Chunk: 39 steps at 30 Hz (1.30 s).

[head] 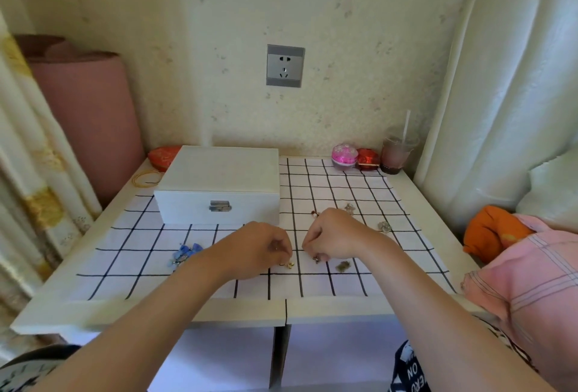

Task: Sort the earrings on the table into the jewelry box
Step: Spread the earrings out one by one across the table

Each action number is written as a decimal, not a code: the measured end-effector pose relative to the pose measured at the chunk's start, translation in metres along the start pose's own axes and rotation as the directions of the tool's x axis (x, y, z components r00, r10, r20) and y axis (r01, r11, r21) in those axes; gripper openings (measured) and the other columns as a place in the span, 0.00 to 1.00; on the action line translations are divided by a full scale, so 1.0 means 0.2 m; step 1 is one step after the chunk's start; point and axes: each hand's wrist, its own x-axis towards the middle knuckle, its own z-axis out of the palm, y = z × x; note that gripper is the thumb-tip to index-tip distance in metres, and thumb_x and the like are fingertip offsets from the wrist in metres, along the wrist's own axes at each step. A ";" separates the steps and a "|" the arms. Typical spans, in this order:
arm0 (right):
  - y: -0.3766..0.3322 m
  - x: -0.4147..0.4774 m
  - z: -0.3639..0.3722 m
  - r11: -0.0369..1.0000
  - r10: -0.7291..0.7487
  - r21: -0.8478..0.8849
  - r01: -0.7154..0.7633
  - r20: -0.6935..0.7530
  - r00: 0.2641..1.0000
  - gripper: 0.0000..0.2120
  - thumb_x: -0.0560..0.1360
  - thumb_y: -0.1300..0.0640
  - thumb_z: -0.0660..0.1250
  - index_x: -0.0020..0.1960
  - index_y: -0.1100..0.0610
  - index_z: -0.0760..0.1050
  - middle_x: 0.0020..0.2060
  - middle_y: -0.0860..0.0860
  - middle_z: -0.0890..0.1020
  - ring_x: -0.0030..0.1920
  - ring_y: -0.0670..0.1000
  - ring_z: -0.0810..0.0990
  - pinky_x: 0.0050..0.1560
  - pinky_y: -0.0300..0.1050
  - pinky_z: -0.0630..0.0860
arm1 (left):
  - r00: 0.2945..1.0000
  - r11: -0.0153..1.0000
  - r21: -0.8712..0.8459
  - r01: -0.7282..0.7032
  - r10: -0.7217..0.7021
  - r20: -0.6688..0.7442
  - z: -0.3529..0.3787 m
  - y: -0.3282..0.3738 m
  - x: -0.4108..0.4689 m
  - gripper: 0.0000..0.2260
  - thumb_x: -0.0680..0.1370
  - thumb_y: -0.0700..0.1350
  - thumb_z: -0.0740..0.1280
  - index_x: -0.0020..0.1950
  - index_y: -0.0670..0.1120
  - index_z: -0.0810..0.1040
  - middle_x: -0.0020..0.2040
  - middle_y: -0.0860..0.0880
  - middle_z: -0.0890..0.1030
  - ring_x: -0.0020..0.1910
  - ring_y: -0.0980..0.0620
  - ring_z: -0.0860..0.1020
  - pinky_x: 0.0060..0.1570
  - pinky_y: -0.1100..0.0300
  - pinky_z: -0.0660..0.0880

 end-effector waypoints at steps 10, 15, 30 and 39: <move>0.03 0.03 -0.03 0.998 -0.041 0.043 0.047 -0.137 0.990 0.04 0.74 0.56 0.73 0.46 0.50 0.87 0.34 0.38 0.82 0.33 0.38 0.80 0.40 0.37 0.76 | 0.968 0.968 0.224 0.113 -0.057 -0.243 0.03 -0.01 0.06 0.09 0.81 0.49 0.65 0.57 0.57 0.82 0.56 0.59 0.81 0.54 0.57 0.78 0.52 0.62 0.74; 0.04 0.09 0.00 0.996 -0.082 -0.048 0.077 -0.122 0.989 0.04 0.72 0.55 0.75 0.46 0.49 0.87 0.40 0.39 0.84 0.45 0.39 0.81 0.54 0.44 0.80 | 0.968 0.936 0.323 0.139 -0.061 -0.242 0.05 -0.01 0.12 0.10 0.82 0.50 0.62 0.58 0.58 0.81 0.56 0.57 0.81 0.53 0.55 0.79 0.50 0.61 0.74; 0.21 0.05 -0.17 0.998 -0.038 -0.046 0.032 -0.134 0.990 0.08 0.69 0.57 0.78 0.39 0.45 0.84 0.39 0.39 0.84 0.42 0.39 0.82 0.48 0.38 0.78 | 0.984 0.909 0.416 -0.032 0.101 -0.145 0.09 0.06 0.19 0.13 0.82 0.51 0.62 0.66 0.58 0.76 0.60 0.57 0.76 0.55 0.55 0.76 0.48 0.60 0.73; 0.26 0.03 -0.14 0.994 -0.016 -0.111 0.005 -0.095 0.995 0.07 0.71 0.56 0.76 0.48 0.47 0.85 0.43 0.42 0.82 0.46 0.46 0.82 0.49 0.46 0.83 | 0.995 0.885 0.458 0.080 -0.039 -0.097 0.10 0.14 0.25 0.12 0.80 0.51 0.63 0.63 0.55 0.77 0.58 0.54 0.78 0.55 0.53 0.77 0.51 0.59 0.74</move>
